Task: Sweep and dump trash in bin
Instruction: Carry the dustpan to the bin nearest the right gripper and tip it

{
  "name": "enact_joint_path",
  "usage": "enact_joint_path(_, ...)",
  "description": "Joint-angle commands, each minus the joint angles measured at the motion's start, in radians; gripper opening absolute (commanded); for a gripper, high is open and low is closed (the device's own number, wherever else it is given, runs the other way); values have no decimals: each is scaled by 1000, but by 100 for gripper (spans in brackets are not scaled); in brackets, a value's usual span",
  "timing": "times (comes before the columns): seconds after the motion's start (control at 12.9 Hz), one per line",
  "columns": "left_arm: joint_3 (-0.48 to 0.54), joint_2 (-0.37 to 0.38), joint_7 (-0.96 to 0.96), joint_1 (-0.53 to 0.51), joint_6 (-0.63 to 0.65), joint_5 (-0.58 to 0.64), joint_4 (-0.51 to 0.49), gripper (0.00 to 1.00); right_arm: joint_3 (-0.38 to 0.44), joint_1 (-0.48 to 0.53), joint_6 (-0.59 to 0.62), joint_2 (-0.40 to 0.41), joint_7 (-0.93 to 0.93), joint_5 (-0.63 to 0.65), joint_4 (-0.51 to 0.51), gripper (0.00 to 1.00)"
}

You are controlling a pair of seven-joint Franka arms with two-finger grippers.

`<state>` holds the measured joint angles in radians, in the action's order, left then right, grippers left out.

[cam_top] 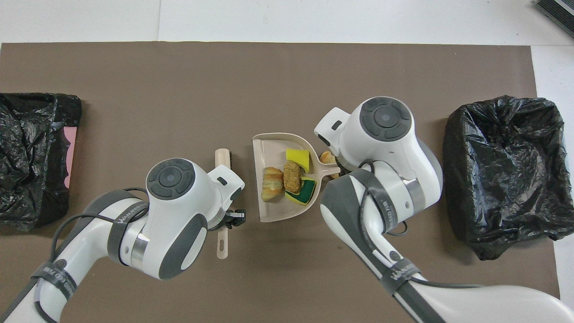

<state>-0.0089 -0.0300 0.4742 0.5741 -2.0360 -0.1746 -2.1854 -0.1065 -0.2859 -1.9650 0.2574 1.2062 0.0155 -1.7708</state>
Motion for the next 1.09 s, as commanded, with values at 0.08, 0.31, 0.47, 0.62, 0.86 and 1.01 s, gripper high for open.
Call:
enact_joint_path(0.08, 12, 126, 156, 145, -131, 23, -176, 0, -13, 134, 130, -37, 172, -38, 63, 0)
enact_joint_path(0.31, 7, 225, 300, 265, -165, 23, -296, 0, -12, 246, 184, -46, 312, -38, 88, 0)
enact_joint_path(0.47, 7, 280, 369, 344, -165, 23, -349, 0, -12, 325, 210, -53, 378, -37, 105, 0)
enact_joint_path(0.62, 7, 294, 444, 423, -181, 21, -379, 0, -9, 420, 244, -52, 468, -35, 134, 0)
enact_joint_path(0.86, 6, 295, 512, 455, -227, 20, -406, 0, -6, 565, 250, -49, 616, -29, 165, 0)
enact_joint_path(1.01, 6, 286, 526, 471, -243, 18, -410, 0, -4, 652, 242, -46, 693, -14, 186, 0)
